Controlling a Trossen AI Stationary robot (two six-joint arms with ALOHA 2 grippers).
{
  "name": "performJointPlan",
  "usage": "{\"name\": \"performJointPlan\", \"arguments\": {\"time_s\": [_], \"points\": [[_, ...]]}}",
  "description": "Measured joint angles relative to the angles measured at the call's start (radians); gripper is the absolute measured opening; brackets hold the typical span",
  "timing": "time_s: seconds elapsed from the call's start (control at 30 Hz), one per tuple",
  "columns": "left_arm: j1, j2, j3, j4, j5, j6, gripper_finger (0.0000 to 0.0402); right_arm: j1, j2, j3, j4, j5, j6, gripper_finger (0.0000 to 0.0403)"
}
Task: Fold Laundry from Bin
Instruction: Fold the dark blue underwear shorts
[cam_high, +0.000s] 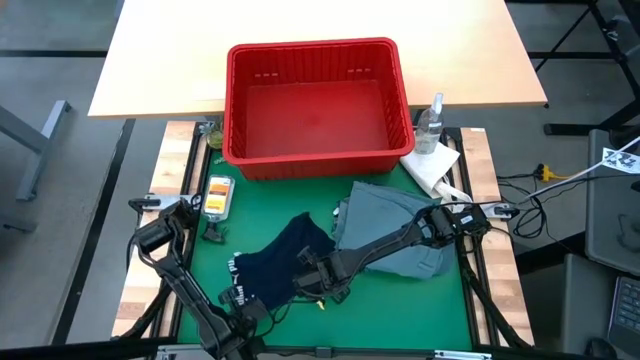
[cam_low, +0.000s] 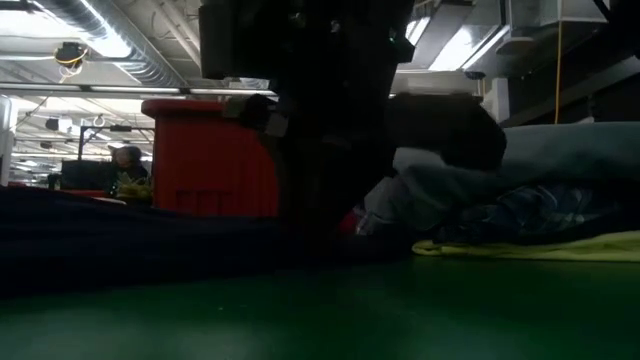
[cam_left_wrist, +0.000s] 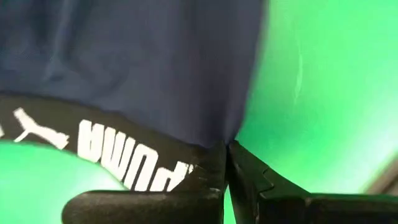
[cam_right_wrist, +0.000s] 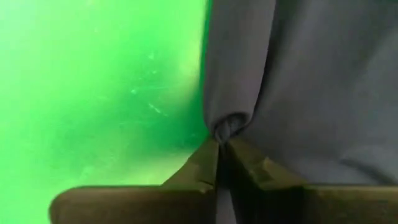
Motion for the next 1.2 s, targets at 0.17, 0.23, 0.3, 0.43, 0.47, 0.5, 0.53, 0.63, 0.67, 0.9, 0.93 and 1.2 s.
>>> {"name": "performJointPlan", "arguments": {"time_s": [0.17,0.23,0.3,0.43,0.47,0.5,0.53,0.63,0.67,0.9,0.93,1.2], "points": [[-0.016,0.0,0.132,-0.139,0.049,0.072,0.0002,0.001,-0.004,0.061,-0.101,-0.066,0.048,0.0017],[-0.022,0.0,0.195,-0.195,0.044,0.103,0.0001,0.004,-0.006,0.107,-0.148,-0.098,0.061,0.0007],[-0.029,0.0,0.26,-0.248,0.041,0.128,0.0001,0.008,-0.009,0.15,-0.184,-0.134,0.071,0.0006],[-0.05,0.0,0.383,-0.321,0.041,0.168,0.0001,0.03,-0.009,0.266,-0.28,-0.221,0.107,0.0015],[-0.056,0.0,0.413,-0.333,0.041,0.178,0.0001,0.038,-0.009,0.301,-0.303,-0.24,0.115,0.0014],[-0.062,0.0,0.442,-0.345,0.041,0.19,0.0001,0.046,-0.01,0.338,-0.328,-0.254,0.118,0.0012],[-0.067,0.0,0.472,-0.354,0.041,0.195,0.0,0.054,-0.01,0.376,-0.359,-0.261,0.12,0.0009],[-0.086,0.0,0.559,-0.384,0.021,0.196,0.0,0.077,-0.036,0.418,-0.376,-0.289,0.128,0.0004],[-0.094,-0.001,0.586,-0.388,0.009,0.196,0.0,0.084,-0.06,0.401,-0.361,-0.3,0.145,0.0005],[-0.14,-0.001,0.756,-0.399,-0.101,0.196,0.0,0.128,-0.134,0.398,-0.356,-0.352,0.26,0.0012],[-0.143,-0.001,0.771,-0.396,-0.105,0.195,0.0,0.134,-0.14,0.398,-0.355,-0.371,0.271,0.0012],[-0.147,-0.001,0.81,-0.383,-0.094,0.195,0.0,0.181,-0.146,0.419,-0.332,-0.44,0.3,0.0006]]}}
